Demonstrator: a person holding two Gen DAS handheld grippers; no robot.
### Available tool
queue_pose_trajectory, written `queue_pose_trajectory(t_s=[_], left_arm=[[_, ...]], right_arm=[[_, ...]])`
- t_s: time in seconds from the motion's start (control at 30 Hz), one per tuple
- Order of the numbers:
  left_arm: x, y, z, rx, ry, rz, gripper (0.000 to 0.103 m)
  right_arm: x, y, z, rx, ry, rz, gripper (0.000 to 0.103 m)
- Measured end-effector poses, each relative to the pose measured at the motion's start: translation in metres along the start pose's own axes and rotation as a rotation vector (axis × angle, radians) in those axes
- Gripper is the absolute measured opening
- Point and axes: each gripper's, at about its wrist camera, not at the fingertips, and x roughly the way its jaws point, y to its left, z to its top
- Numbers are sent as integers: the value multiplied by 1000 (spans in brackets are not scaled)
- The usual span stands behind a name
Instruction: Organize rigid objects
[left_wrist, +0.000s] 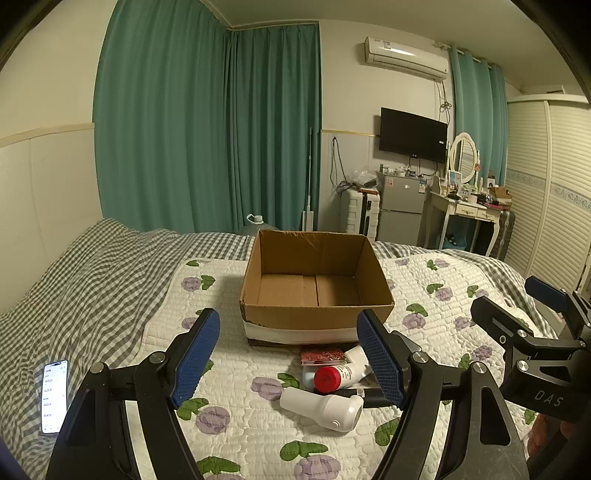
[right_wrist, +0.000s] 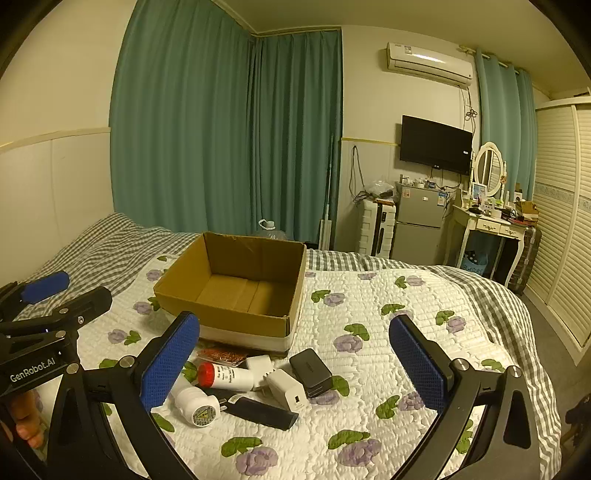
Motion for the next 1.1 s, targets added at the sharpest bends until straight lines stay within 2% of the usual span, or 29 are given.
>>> queue_pose_trajectory(t_s=[1.1], left_arm=[[2, 4, 0, -1, 0, 7, 79]], right_arm=[[1, 3, 0, -12, 7, 21, 103]])
